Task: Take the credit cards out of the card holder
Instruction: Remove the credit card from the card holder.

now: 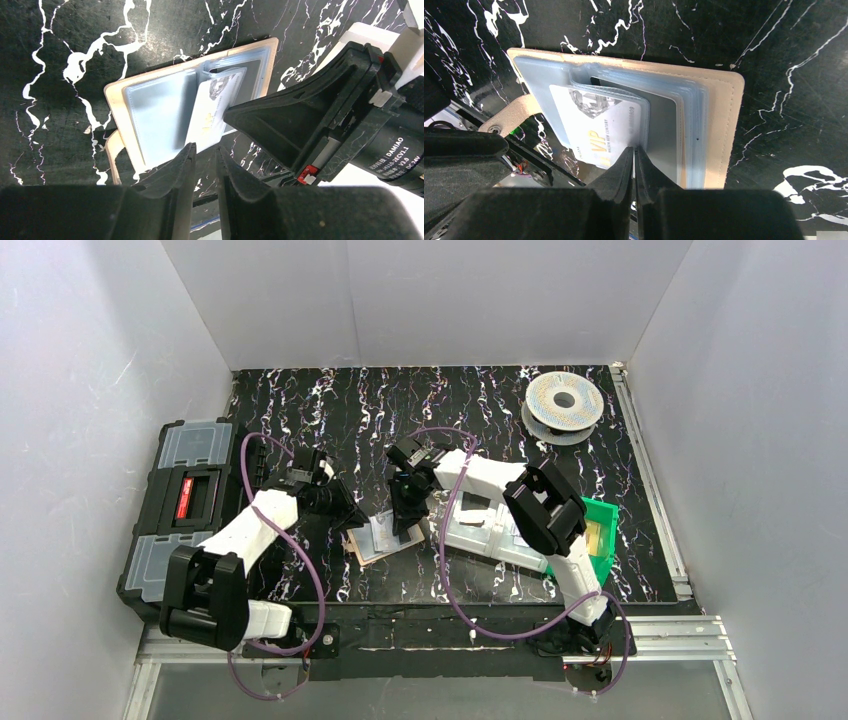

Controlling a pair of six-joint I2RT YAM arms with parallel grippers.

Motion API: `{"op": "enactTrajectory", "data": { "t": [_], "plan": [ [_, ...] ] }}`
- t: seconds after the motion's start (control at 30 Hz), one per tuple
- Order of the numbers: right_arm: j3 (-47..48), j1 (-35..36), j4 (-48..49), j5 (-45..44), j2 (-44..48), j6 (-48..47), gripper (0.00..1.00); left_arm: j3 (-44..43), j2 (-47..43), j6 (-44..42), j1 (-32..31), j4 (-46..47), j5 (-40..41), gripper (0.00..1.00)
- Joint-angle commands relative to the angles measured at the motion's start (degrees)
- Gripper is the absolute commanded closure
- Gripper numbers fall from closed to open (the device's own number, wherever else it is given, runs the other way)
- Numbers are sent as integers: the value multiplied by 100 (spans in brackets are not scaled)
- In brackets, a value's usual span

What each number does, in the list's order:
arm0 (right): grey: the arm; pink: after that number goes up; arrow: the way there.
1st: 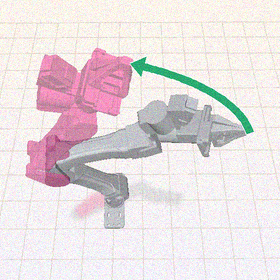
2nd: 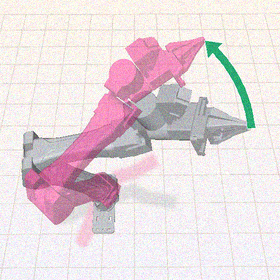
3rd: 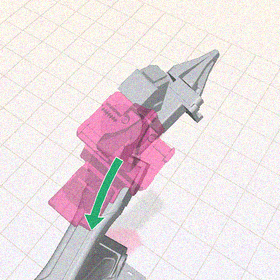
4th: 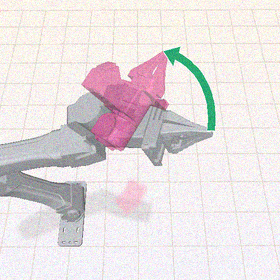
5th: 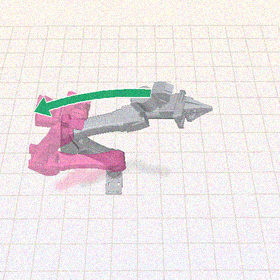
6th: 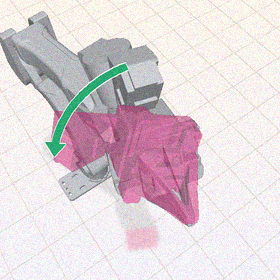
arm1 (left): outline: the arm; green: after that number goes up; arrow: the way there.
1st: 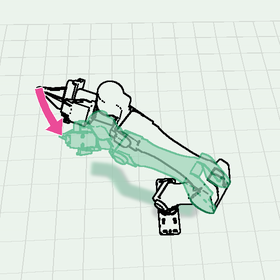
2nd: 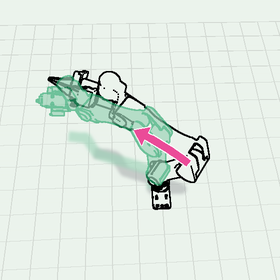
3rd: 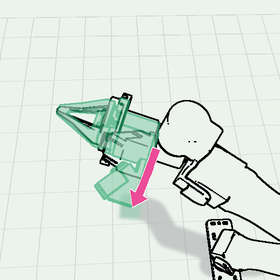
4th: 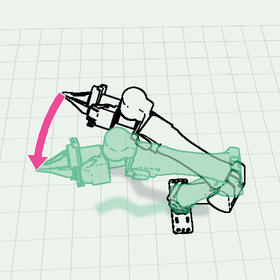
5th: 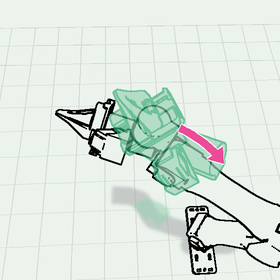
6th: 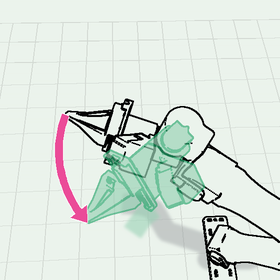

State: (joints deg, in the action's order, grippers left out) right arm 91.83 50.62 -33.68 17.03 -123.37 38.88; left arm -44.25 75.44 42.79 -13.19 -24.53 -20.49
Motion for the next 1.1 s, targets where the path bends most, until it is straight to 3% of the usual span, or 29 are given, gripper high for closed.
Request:
{"op": "enactTrajectory", "data": {
  "t": [0.0, 0.23, 0.47, 0.7, 1.07],
  "plan": [
    [-352, -7, -57, -428, -407, -102, 88, -192, 70, -177, -29, -86, -135, 79],
    [-409, -38, -14, -381, -411, -80, 89, 343, 758, 11, -36, 875, -434, 79],
    [-415, -69, 10, -355, -423, -79, 90, 726, 902, 254, -35, 1557, -676, 81],
    [-455, -78, 37, -340, -457, -62, 90, 840, 803, 369, -35, 1628, -702, 89],
    [-450, -105, 39, -323, -499, -56, 91, 1009, 387, 326, -5, 1462, -528, 84]
  ]
}}
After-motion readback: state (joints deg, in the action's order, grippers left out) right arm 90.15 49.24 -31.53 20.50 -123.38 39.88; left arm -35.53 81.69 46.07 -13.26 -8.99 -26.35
